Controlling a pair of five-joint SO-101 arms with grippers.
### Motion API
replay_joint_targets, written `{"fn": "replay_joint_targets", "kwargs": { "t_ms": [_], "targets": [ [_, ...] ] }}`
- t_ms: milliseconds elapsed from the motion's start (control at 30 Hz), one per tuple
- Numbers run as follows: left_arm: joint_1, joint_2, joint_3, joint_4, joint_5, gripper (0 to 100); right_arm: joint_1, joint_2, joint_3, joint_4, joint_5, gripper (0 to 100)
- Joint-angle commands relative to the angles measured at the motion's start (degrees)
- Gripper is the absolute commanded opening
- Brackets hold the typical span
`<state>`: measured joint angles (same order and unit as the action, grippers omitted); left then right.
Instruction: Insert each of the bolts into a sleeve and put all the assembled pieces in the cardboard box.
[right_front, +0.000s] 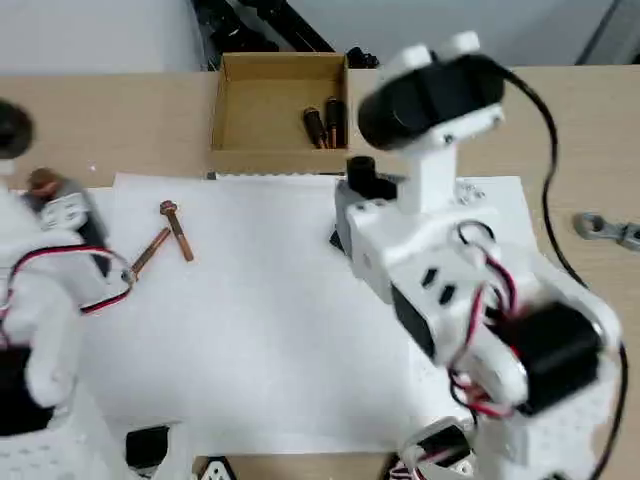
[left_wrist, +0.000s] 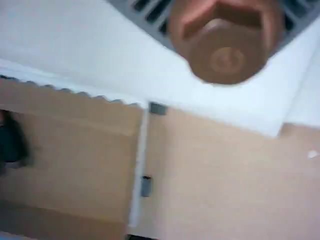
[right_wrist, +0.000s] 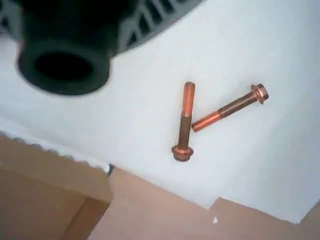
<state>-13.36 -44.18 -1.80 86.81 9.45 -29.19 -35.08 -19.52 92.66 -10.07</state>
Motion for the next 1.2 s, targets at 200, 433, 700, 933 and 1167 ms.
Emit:
{"fn": "replay_joint_targets", "kwargs": {
  "t_ms": [200,433,700,933,1167],
  "targets": [
    [10.46,-0.62,8.04,-15.47,-0.26,0,6.55,-13.49,10.02,1.8,-0.26,0.3],
    [15.47,-0.26,9.63,-17.76,-0.26,0,6.37,-32.04,46.15,-18.59,-0.44,0.3],
    [21.01,-0.62,12.0,-17.76,-0.26,0,6.29,-42.51,75.6,-54.73,-0.18,0.3],
    [27.16,-0.26,12.0,-22.86,-0.26,0,1.01,-37.93,78.07,-69.85,-0.18,0.3],
    [31.82,-0.26,12.0,-34.2,-0.26,0,-7.78,-30.29,78.15,-75.21,1.41,0.3]
  ]
}}
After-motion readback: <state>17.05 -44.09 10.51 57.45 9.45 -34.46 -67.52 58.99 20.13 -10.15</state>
